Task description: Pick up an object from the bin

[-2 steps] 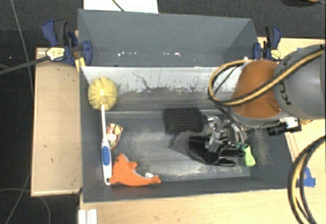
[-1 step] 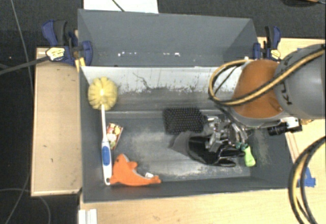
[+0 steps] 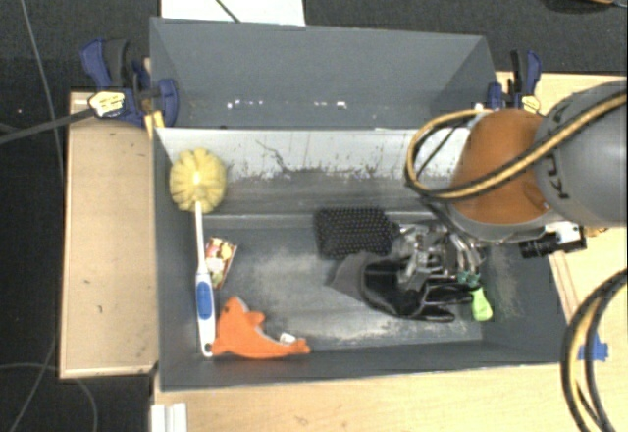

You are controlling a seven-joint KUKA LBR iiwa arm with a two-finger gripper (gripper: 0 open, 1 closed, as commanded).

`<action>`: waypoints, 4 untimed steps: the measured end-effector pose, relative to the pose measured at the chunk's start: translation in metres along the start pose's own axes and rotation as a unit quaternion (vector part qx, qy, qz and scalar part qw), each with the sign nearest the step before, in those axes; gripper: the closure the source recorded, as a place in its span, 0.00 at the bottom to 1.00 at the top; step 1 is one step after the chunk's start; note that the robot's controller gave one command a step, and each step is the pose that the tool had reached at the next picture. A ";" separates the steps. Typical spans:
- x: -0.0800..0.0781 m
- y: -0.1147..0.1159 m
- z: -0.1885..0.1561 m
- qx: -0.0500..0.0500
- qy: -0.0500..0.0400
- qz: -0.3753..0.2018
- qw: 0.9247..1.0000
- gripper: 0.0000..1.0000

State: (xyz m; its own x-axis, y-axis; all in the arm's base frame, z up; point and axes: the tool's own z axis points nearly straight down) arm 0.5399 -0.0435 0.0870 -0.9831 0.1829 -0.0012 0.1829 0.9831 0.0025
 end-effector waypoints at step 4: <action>-0.001 0.000 -0.062 0.000 -0.002 -0.001 1.000 1.00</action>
Offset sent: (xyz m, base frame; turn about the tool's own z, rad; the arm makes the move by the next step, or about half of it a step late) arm 0.0007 0.0000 0.0308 -0.0003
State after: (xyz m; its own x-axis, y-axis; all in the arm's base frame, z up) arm 0.5412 -0.0437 0.1488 -0.9834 0.1815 -0.0061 0.1814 0.9834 0.0034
